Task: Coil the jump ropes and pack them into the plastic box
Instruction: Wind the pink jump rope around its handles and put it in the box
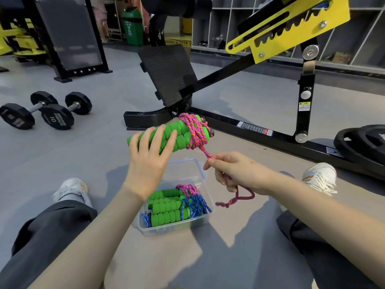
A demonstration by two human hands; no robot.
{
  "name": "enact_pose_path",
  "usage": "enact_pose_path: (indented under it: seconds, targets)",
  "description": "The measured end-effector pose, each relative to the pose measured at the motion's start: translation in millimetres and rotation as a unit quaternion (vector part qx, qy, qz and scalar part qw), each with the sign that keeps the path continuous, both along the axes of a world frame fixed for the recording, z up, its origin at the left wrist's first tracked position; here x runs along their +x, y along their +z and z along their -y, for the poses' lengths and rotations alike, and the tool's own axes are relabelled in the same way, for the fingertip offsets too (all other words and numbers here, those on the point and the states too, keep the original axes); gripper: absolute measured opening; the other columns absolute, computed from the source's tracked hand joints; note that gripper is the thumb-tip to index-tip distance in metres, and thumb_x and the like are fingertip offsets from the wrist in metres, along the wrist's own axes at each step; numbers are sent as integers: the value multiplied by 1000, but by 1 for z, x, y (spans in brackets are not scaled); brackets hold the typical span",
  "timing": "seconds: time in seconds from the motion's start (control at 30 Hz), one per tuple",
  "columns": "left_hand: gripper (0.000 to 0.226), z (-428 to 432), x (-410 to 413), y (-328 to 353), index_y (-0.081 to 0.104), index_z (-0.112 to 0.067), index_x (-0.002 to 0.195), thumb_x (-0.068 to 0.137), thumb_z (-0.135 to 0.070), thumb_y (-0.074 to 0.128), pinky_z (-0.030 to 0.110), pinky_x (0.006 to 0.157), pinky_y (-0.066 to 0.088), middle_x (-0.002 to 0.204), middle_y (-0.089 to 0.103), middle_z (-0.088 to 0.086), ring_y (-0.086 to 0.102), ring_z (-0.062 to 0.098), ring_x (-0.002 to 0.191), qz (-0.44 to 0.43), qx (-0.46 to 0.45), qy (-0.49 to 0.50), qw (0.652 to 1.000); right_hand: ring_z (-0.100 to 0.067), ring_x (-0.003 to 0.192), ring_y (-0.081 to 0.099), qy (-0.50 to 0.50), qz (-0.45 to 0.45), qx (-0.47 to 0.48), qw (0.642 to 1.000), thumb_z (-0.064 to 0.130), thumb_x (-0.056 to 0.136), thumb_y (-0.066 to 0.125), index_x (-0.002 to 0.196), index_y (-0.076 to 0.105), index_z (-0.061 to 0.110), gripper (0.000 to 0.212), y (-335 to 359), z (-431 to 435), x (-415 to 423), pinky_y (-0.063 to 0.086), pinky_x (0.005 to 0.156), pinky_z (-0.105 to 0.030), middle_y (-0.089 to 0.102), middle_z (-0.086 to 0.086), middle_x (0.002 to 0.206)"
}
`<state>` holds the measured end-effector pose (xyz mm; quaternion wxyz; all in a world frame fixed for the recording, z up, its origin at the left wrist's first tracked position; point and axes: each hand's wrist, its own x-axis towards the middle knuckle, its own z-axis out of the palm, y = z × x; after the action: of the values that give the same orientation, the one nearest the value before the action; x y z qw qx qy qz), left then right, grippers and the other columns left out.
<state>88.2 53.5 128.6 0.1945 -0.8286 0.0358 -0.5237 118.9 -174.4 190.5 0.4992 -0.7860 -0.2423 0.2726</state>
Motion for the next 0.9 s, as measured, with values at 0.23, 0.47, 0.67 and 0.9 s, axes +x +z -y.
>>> enact_pose_path:
  seconds: [0.23, 0.47, 0.67, 0.9]
  targets:
    - [64, 0, 2, -10, 55, -4, 127, 66, 13, 65, 52, 88, 35, 121, 57, 26, 50, 41, 104, -41, -16, 25, 999, -11, 34, 37, 27, 108, -139, 984, 21, 99, 42, 101, 55, 2, 23, 15, 7, 0, 38, 40, -22, 47, -3, 57]
    - [67, 6, 4, -17, 55, -3, 126, 62, 13, 66, 51, 84, 31, 118, 56, 27, 45, 38, 101, -90, -62, 44, 993, -28, 71, 41, 92, 323, -275, 901, 24, 100, 36, 79, 43, 9, 26, 21, -5, -17, 29, 61, -33, 43, -3, 71]
    - [66, 6, 4, -17, 58, -5, 124, 61, 7, 76, 47, 80, 38, 114, 58, 24, 53, 39, 95, -127, -127, 36, 983, -29, 78, 47, 118, 350, -327, 870, 22, 100, 35, 97, 55, 4, 27, 39, 5, -18, 35, 65, -35, 52, -7, 81]
    - [58, 17, 5, -18, 64, -4, 118, 63, -3, 84, 47, 71, 46, 105, 62, 22, 60, 39, 85, -179, -208, 9, 962, -27, 67, 38, 171, 365, -358, 842, 20, 98, 37, 74, 43, 14, 26, 41, 12, -25, 28, 61, -32, 40, 1, 63]
